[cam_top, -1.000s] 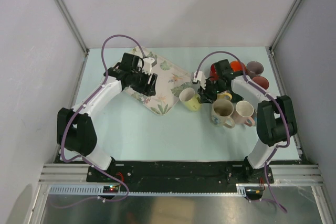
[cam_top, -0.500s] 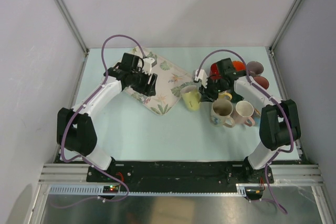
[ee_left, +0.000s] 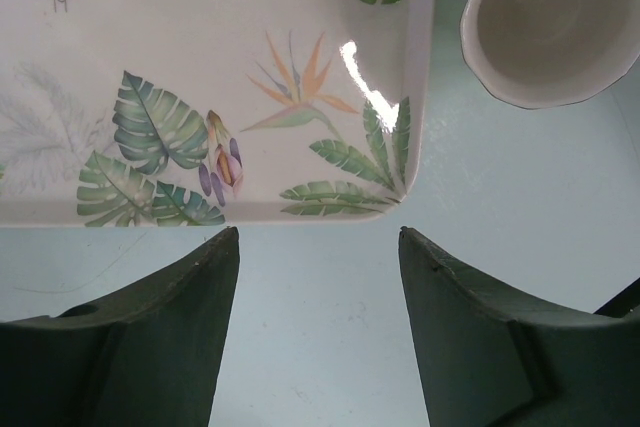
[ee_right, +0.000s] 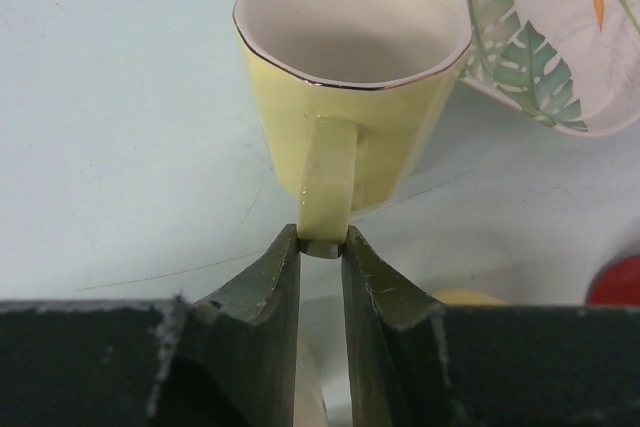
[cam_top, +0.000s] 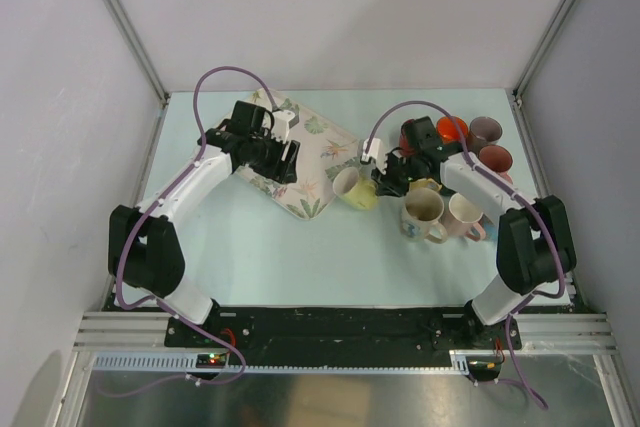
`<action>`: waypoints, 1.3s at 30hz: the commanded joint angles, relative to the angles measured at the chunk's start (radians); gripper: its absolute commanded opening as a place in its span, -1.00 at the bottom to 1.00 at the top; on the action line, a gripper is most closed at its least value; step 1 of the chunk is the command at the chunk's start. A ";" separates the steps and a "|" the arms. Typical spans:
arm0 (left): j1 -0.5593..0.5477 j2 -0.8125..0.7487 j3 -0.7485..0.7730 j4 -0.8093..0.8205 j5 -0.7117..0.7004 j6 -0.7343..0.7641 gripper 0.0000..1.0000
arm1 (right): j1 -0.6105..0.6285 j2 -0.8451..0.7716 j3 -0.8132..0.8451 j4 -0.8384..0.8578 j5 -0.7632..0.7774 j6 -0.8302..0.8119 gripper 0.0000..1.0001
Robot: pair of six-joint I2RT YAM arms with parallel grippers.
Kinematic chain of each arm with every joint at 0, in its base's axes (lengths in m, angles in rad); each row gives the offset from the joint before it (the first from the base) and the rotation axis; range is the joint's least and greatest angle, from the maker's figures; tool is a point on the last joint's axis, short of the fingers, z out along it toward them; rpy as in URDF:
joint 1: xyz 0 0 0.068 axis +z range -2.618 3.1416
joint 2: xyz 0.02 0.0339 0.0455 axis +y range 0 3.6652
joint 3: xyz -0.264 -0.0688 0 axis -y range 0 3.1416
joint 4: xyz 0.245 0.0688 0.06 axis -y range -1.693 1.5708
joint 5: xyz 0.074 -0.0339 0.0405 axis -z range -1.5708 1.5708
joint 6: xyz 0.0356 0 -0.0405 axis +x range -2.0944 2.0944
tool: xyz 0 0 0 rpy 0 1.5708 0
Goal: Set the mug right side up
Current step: Place the cup at the center of the board.
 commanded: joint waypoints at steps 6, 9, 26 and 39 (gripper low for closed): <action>-0.003 0.009 0.027 0.004 0.069 -0.013 0.38 | -0.023 -0.059 -0.073 -0.016 0.010 0.023 -0.68; -0.020 0.060 0.062 0.005 0.102 -0.018 0.37 | -0.037 -0.062 -0.073 -0.030 0.009 -0.014 -0.61; -0.211 0.391 0.324 0.122 0.238 -0.162 0.36 | -0.050 -0.038 -0.074 -0.047 0.004 -0.038 -0.58; -0.331 0.450 0.370 0.178 0.129 -0.206 0.36 | -0.054 -0.112 -0.072 -0.081 0.047 -0.036 0.77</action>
